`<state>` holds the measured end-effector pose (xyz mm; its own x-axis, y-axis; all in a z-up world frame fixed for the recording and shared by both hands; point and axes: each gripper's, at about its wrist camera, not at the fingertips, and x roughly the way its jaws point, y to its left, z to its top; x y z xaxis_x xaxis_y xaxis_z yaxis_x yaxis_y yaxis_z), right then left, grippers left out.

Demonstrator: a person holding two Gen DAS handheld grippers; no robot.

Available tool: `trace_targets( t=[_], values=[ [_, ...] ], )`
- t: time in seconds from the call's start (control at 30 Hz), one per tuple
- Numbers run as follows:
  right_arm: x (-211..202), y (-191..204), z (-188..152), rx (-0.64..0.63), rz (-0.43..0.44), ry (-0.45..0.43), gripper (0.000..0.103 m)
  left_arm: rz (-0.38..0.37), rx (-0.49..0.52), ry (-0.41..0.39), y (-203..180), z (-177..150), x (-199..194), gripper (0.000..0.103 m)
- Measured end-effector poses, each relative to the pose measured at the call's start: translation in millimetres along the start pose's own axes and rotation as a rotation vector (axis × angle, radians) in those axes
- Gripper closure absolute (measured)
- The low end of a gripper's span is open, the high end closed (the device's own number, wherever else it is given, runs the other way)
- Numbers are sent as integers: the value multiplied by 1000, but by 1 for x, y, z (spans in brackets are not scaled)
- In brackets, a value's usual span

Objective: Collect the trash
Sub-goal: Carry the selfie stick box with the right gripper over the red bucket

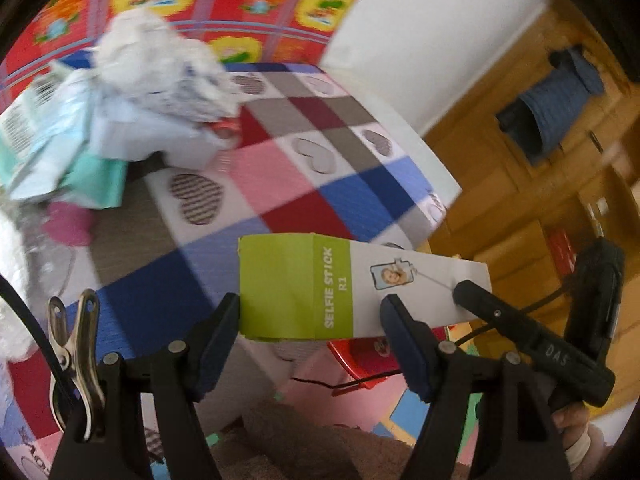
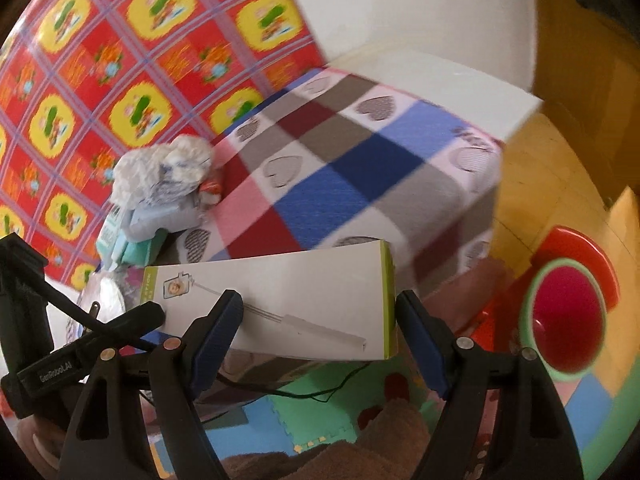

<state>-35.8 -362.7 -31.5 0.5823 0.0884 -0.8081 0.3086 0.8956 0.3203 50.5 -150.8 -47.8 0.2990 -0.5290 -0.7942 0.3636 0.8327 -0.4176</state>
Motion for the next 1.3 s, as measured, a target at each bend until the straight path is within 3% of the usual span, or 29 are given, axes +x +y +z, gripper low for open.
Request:
trace_targets(
  t=[0.43,0.8,1.3],
  values=[
    [-59,-83,-29,212,-106,-103,23,-110,214,80,-94,-9,40,29],
    [-93,-172,-48,321,-162,-124,23,-151,309,151,-179,-29,91,29],
    [-64,-302,-61,407,-138,-52,23,-107,345,273,-249,-65,200,29]
  ],
)
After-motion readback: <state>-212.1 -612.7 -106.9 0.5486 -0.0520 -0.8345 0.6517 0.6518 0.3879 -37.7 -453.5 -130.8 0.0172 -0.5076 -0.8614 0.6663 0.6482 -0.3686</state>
